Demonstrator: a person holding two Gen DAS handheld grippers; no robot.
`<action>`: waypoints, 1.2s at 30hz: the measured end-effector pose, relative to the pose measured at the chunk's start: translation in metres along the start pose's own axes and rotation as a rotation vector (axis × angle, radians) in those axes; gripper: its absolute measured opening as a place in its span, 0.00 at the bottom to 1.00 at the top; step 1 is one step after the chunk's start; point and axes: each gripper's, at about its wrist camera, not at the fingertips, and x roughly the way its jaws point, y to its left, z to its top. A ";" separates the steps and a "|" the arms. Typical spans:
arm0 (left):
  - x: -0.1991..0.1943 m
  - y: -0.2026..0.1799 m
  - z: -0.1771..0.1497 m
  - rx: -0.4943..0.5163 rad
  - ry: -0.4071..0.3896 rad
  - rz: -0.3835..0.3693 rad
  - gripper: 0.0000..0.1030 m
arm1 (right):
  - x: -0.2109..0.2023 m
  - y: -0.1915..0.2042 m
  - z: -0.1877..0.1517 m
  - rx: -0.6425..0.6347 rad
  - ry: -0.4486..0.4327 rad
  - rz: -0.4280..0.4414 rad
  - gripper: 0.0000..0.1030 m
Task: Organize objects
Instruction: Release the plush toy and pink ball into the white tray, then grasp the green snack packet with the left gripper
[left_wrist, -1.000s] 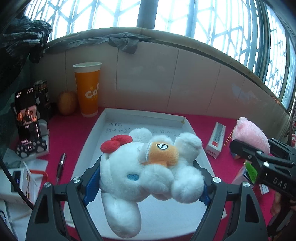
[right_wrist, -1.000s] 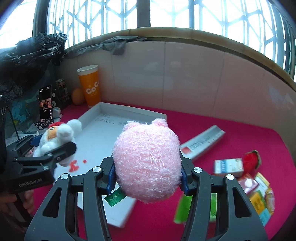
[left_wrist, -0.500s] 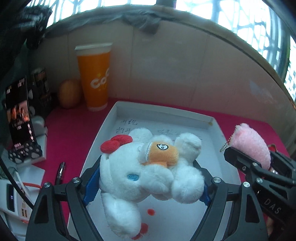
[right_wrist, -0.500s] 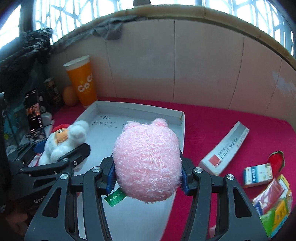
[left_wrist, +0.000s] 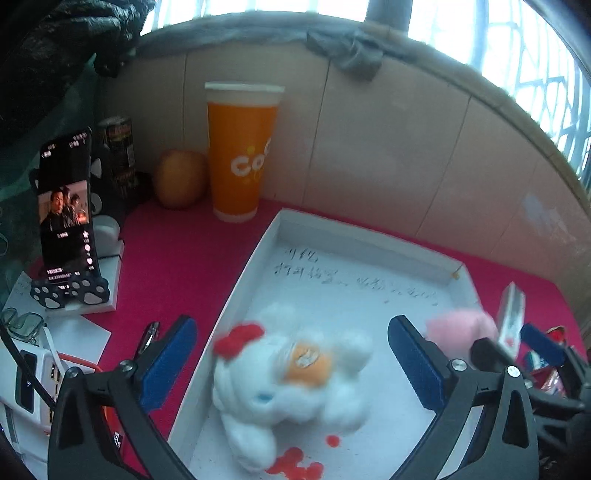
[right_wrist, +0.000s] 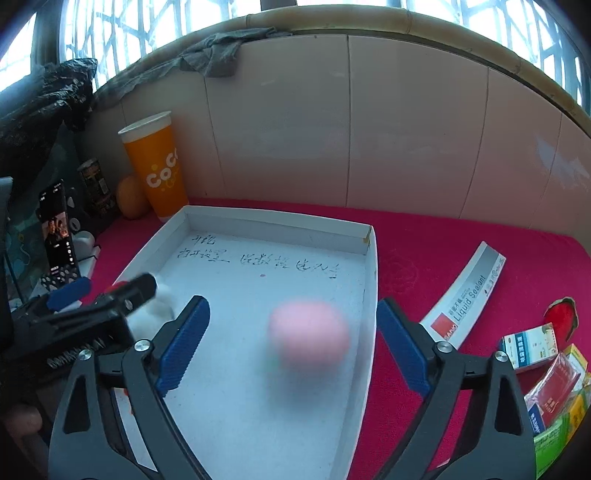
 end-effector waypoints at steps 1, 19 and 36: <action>-0.005 -0.001 0.000 0.004 -0.016 -0.002 1.00 | -0.004 -0.001 -0.002 0.000 -0.008 -0.006 0.90; -0.109 -0.044 -0.103 0.022 -0.372 -0.077 1.00 | -0.122 -0.043 -0.076 -0.062 -0.421 -0.192 0.97; -0.105 -0.070 -0.115 0.131 -0.375 -0.039 1.00 | -0.141 -0.124 -0.111 0.093 -0.420 -0.381 1.00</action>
